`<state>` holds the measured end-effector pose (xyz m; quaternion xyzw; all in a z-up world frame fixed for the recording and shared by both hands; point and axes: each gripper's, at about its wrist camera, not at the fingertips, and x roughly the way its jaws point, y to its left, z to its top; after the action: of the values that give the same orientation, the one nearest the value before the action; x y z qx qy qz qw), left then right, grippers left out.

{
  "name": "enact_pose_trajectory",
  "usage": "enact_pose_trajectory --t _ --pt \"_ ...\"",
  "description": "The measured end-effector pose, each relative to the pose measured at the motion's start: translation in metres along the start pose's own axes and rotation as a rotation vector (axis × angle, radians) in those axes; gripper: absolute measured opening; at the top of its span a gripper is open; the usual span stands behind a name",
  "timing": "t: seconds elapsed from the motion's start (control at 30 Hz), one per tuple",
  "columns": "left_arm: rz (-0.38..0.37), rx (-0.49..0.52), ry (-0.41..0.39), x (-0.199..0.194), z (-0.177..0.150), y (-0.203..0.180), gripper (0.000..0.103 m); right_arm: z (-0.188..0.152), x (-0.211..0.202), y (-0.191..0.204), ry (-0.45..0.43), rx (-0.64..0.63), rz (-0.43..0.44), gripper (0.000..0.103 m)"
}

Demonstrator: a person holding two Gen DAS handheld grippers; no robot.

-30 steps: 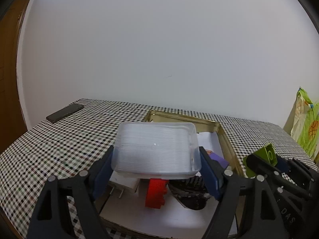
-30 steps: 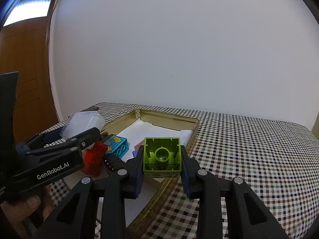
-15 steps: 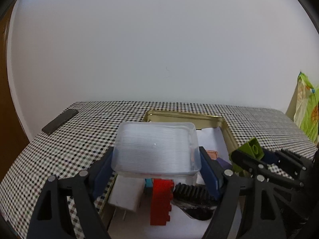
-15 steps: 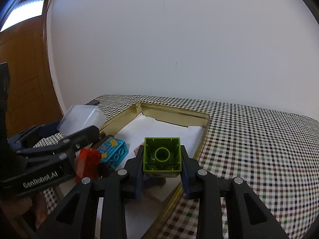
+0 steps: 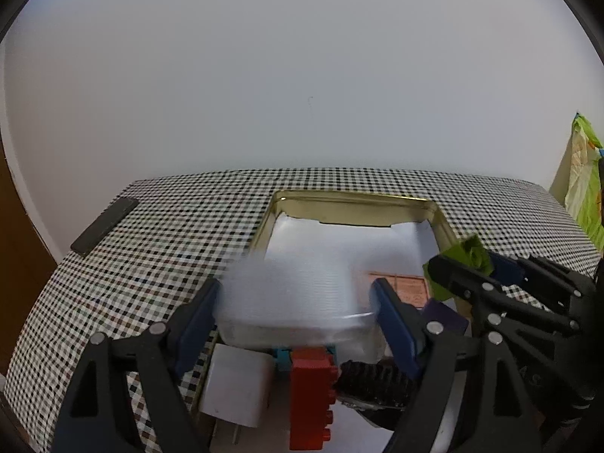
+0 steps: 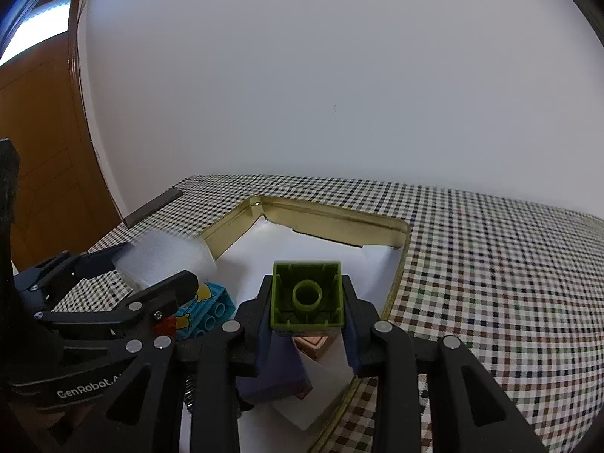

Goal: Organize rigid objects
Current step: 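Release the clear box and green block into the tray with both tools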

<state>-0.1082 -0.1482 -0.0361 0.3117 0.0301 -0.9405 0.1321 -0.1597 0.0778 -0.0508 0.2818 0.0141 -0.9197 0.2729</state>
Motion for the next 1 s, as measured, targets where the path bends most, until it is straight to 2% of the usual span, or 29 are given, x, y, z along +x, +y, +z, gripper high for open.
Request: enact_pose_trajectory --t 0.13,0.23,0.37,0.47,0.67,1.0 --pt "-0.001 -0.025 -0.01 -0.004 -0.001 0.006 0.094 -0.001 0.0 -0.008 -0.006 0.041 0.004 0.061" --pt "-0.009 -0.043 -0.021 -0.01 -0.004 0.009 0.1 -0.002 -0.007 -0.014 -0.019 0.072 0.011 0.07" --pt "0.007 -0.043 -0.041 -0.022 -0.011 0.008 0.102 -0.01 -0.02 -0.015 -0.034 0.085 -0.005 0.079" --pt "0.001 -0.064 -0.026 -0.025 -0.016 0.011 0.102 -0.015 -0.03 -0.016 -0.056 0.084 -0.026 0.088" --pt "0.021 -0.068 -0.026 -0.033 -0.02 0.013 0.102 -0.011 -0.051 -0.002 -0.121 0.011 -0.081 0.09" --pt "0.044 -0.084 -0.03 -0.039 -0.02 0.022 0.102 -0.003 -0.068 0.001 -0.151 -0.004 -0.056 0.092"
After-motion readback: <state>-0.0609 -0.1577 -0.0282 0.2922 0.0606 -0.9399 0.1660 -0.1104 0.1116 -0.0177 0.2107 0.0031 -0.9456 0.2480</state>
